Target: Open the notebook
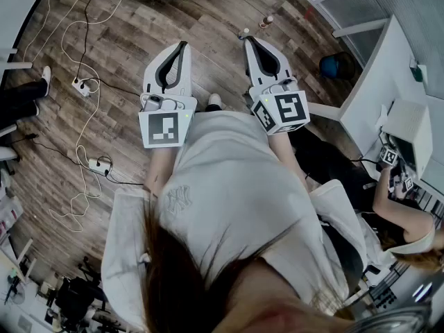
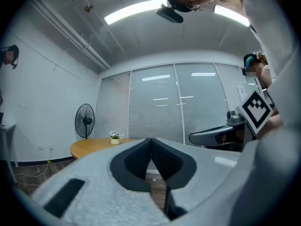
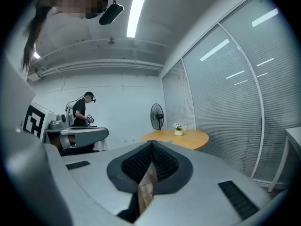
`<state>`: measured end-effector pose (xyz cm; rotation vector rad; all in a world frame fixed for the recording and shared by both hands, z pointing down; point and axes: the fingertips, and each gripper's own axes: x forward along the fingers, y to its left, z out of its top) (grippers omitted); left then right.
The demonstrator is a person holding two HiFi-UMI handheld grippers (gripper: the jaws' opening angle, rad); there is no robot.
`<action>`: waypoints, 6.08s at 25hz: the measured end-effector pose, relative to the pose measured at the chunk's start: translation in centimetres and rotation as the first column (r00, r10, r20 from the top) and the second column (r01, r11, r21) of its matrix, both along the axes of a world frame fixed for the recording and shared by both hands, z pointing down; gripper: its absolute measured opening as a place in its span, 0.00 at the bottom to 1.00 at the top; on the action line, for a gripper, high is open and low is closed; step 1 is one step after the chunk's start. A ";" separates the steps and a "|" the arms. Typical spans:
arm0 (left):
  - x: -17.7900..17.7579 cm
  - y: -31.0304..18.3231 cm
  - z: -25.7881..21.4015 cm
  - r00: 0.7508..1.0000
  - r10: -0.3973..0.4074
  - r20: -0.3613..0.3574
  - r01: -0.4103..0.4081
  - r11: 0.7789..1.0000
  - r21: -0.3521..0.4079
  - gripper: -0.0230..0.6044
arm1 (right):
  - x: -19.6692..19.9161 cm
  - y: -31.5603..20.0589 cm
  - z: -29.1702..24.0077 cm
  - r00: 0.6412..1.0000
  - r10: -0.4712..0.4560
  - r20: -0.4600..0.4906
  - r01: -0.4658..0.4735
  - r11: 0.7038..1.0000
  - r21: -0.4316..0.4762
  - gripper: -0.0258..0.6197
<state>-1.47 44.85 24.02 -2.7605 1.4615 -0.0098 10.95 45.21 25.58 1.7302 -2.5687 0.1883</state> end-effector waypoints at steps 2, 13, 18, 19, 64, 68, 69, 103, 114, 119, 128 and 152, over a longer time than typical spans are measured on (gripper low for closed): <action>0.6 0.6 0.2 1.000 0.005 -0.001 -0.005 1.000 -0.005 0.06 | 0.3 0.4 0.1 1.000 -0.001 0.005 0.001 1.000 -0.002 0.04; 2.7 2.7 -0.1 1.000 -0.009 -0.003 0.009 1.000 0.014 0.06 | 1.8 1.8 -0.1 0.999 -0.037 0.002 0.037 0.999 0.015 0.04; 3.1 3.2 -0.2 1.000 -0.025 -0.006 0.025 1.000 0.010 0.07 | 2.5 2.2 -0.3 0.998 -0.055 -0.004 0.055 0.998 0.026 0.04; 3.2 3.2 -0.2 1.000 -0.027 -0.007 0.027 1.000 0.011 0.06 | 2.6 2.2 -0.3 0.998 -0.060 -0.003 0.060 0.998 0.029 0.04; -2.7 -14.0 0.5 1.000 -0.006 -0.023 0.004 0.998 -0.058 0.17 | -1.4 -13.7 -1.2 0.996 -0.069 0.052 0.068 0.998 0.016 0.04; -4.4 -15.1 1.6 1.000 0.002 -0.017 -0.003 0.997 -0.080 0.17 | -2.4 -14.9 -0.2 0.998 -0.043 0.044 0.044 0.999 -0.008 0.04; -4.8 -15.5 1.6 1.000 0.004 -0.016 -0.005 0.997 -0.081 0.17 | -2.6 -15.2 -0.2 0.998 -0.039 0.045 0.040 0.999 -0.009 0.04; -2.2 -34.3 0.9 0.980 -0.192 -0.051 0.188 0.979 -0.078 0.16 | 2.6 -35.6 0.9 0.987 -0.147 0.070 0.151 0.987 -0.062 0.04; -1.1 -37.1 1.0 0.955 -0.293 -0.048 0.290 0.955 -0.065 0.15 | 5.8 -39.8 1.7 0.982 -0.175 0.077 0.181 0.981 -0.071 0.04; -0.5 -37.7 0.6 0.955 -0.293 -0.044 0.290 0.955 -0.061 0.15 | 6.4 -40.3 1.8 0.982 -0.171 0.084 0.178 0.981 -0.077 0.04; 0.2 -38.9 1.0 0.960 -0.277 -0.041 0.274 0.959 -0.076 0.15 | 7.3 -41.3 2.5 0.986 -0.142 0.089 0.151 0.983 -0.104 0.04; -3.7 -54.3 2.4 0.995 -0.099 -0.031 0.094 0.988 -0.127 0.15 | 2.3 -53.8 2.7 0.998 -0.016 0.061 0.026 0.985 -0.169 0.04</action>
